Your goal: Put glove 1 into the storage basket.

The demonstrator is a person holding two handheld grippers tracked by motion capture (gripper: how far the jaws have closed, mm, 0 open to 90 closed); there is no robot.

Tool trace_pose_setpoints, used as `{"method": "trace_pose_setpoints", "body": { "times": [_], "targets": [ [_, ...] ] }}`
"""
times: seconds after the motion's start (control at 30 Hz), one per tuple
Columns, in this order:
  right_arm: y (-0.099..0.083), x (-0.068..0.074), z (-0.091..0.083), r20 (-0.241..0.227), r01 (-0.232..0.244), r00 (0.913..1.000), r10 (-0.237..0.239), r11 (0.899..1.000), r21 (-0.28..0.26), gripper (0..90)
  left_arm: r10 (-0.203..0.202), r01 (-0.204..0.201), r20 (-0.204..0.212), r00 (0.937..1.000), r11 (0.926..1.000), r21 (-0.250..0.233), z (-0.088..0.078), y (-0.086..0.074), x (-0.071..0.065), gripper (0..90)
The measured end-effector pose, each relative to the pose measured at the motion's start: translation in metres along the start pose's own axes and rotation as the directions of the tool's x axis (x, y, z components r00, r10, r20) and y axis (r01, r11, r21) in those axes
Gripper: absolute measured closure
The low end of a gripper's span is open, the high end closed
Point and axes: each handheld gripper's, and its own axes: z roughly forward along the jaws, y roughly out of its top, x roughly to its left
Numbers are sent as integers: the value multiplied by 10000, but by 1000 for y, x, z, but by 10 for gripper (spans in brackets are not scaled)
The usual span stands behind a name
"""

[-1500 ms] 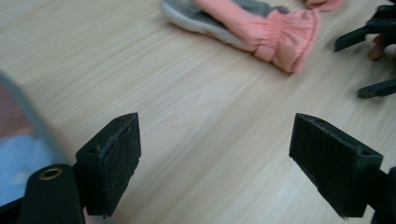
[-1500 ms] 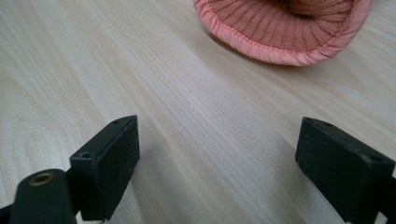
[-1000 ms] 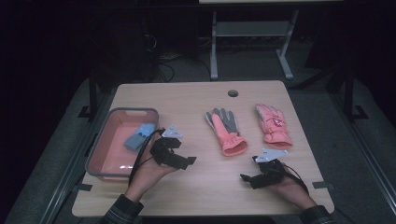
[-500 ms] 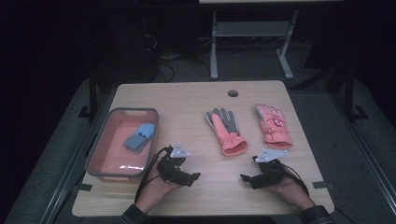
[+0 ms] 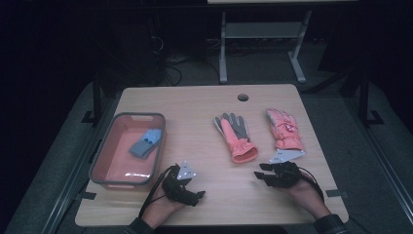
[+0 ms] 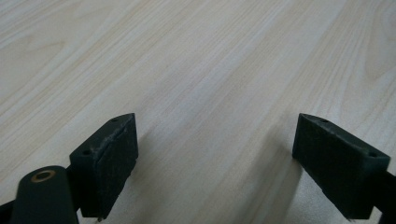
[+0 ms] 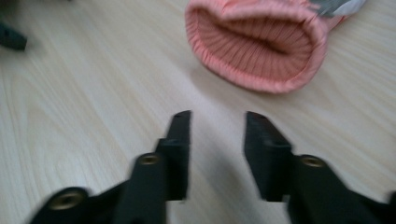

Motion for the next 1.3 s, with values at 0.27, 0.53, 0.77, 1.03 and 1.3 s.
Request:
{"method": "trace_pose_setpoints", "body": {
  "times": [0.27, 0.53, 0.77, 1.03, 1.3],
  "targets": [
    [33, -7, 0, -438, -450, 9980, 451, 9990, 38, 899, 218, -204, 226, 9995, 9978, -635, 0, -8, 2, 125],
    [67, -17, 17, -487, -517, 9976, 496, 9977, -434, 899, 266, -243, 341, 9991, 9975, -662, 1, -8, 3, 125],
    [88, -27, 40, -336, -569, 9979, 554, 9974, -450, 899, 380, -359, 349, 9987, 9977, -582, 0, -8, 4, 125],
    [96, -37, 62, 174, -662, 9976, 663, 9978, -71, 899, 345, -321, 370, 9987, 9976, -616, 0, -8, 4, 125],
    [88, -37, 69, 100, -510, 9987, 506, 9980, 375, 899, 343, -320, 368, 9987, 9976, -617, 0, -8, 4, 125]
  ]
}}
